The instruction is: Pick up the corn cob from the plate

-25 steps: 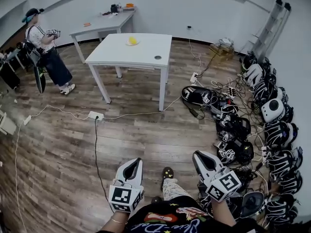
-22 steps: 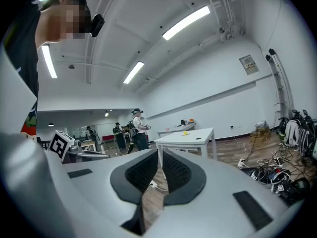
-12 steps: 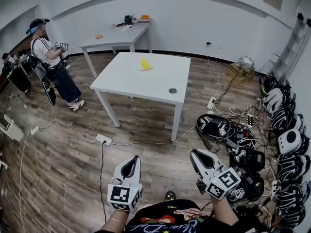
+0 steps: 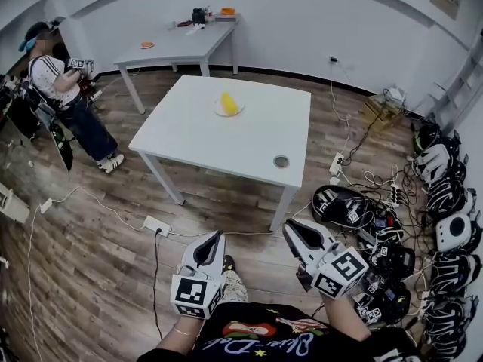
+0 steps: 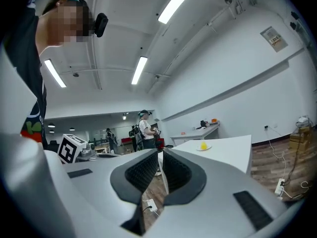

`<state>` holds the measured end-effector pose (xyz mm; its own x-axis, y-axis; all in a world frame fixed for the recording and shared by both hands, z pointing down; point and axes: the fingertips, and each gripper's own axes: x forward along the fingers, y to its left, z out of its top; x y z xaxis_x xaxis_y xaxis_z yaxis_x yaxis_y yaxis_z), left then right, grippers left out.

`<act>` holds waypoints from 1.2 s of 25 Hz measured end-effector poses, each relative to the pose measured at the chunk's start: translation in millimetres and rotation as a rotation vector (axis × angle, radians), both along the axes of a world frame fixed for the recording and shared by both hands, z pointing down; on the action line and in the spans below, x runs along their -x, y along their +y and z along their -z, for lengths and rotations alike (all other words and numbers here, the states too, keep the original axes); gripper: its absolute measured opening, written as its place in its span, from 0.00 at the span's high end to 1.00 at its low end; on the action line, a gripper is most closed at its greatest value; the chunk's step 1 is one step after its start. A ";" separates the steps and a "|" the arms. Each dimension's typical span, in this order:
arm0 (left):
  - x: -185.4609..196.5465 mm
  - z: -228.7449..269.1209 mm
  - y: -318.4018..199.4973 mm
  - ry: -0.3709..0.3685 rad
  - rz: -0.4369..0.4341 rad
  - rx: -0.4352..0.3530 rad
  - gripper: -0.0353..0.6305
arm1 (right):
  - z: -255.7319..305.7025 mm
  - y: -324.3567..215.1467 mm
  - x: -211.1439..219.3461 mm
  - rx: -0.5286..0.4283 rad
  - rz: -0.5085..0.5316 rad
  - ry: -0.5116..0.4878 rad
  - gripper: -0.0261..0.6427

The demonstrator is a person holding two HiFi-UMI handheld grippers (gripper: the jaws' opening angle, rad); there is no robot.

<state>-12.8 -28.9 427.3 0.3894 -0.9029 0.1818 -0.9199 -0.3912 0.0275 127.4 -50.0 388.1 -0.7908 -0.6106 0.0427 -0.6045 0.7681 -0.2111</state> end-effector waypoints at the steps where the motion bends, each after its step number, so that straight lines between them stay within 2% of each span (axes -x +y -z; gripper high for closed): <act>1: 7.8 2.1 -21.8 0.002 -0.009 -0.004 0.95 | 3.5 -22.2 8.8 -0.004 -0.009 0.001 0.94; 6: 48.9 17.1 -124.4 -0.003 -0.074 -0.037 0.95 | 15.2 -125.5 54.1 0.002 -0.055 0.000 0.94; 9: 68.9 16.8 -169.0 -0.008 -0.128 -0.028 0.95 | 11.9 -165.2 90.5 0.047 -0.038 -0.045 0.93; 12: 84.3 13.1 -210.6 -0.016 -0.136 -0.016 0.95 | 1.1 -202.8 119.5 0.085 -0.033 -0.034 0.93; 15: 90.8 10.5 -252.0 0.004 -0.133 -0.016 0.95 | -7.6 -250.7 128.1 0.098 -0.049 0.000 0.93; 18: 95.3 10.6 -297.6 -0.006 -0.134 -0.015 0.95 | -9.1 -314.1 132.4 0.076 -0.059 0.014 0.93; 23: 107.3 11.5 -369.4 -0.055 -0.120 -0.023 0.95 | -4.2 -413.5 161.8 0.063 0.077 -0.025 0.93; 26: 119.8 5.8 -408.9 -0.083 -0.100 0.001 0.95 | -13.4 -469.1 180.2 0.047 0.119 0.031 0.85; 30: 128.1 2.2 -453.9 -0.070 -0.091 0.011 0.95 | -46.6 -548.0 201.0 0.103 0.121 0.151 0.76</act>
